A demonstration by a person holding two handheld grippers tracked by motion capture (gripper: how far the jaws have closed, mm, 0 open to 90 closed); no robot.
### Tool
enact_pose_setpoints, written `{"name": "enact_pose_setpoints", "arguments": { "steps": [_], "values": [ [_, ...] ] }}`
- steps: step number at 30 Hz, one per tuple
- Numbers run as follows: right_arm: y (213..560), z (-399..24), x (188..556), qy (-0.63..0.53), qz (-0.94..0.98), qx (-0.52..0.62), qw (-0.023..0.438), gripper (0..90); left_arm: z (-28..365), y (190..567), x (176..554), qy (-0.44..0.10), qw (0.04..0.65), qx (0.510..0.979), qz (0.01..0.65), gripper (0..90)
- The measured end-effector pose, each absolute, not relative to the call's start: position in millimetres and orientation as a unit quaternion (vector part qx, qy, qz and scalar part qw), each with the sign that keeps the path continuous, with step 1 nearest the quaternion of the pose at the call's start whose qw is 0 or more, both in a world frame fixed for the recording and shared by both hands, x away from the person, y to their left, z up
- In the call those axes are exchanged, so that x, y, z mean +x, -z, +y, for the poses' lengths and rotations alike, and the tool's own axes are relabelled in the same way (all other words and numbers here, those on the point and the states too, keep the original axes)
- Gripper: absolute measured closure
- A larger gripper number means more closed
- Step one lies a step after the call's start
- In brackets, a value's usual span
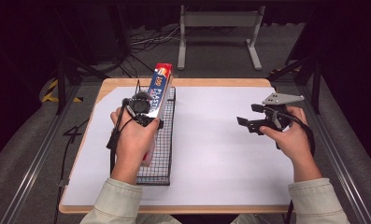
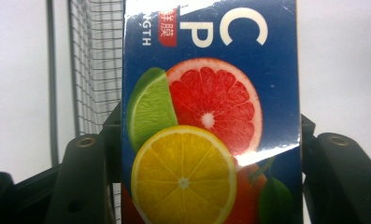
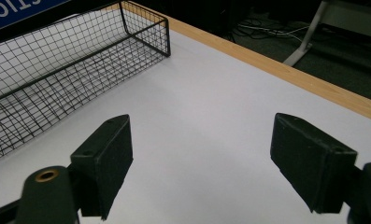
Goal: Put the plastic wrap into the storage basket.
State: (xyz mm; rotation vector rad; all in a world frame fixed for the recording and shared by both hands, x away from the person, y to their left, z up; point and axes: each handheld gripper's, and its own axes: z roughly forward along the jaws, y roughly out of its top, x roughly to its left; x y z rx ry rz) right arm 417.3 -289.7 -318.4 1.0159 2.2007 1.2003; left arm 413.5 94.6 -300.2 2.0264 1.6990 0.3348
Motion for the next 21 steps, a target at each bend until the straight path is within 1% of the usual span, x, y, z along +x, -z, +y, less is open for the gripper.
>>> {"name": "enact_pose_setpoints", "arguments": {
  "steps": [7, 14, 17, 21],
  "values": [
    [321.6, -288.7, 418.7, -0.435, 0.794, 0.369, 0.211, 21.5, 94.9, 302.9, 414.9, -0.125, 0.233, 0.723, 0.638, 40.0],
    [324.2, -287.3, 418.8, -0.431, 0.795, 0.371, 0.210, 21.5, 95.4, 304.5, 416.1, -0.126, 0.229, 0.717, 0.646, 40.0],
    [325.7, -287.2, 418.9, -0.431, 0.795, 0.371, 0.209, 21.5, 95.9, 308.6, 416.4, -0.113, 0.230, 0.718, 0.647, 39.9],
    [328.3, -287.8, 418.7, -0.427, 0.798, 0.372, 0.208, 21.5, 94.8, 315.2, 417.8, -0.116, 0.226, 0.717, 0.649, 39.9]
  ]
}}
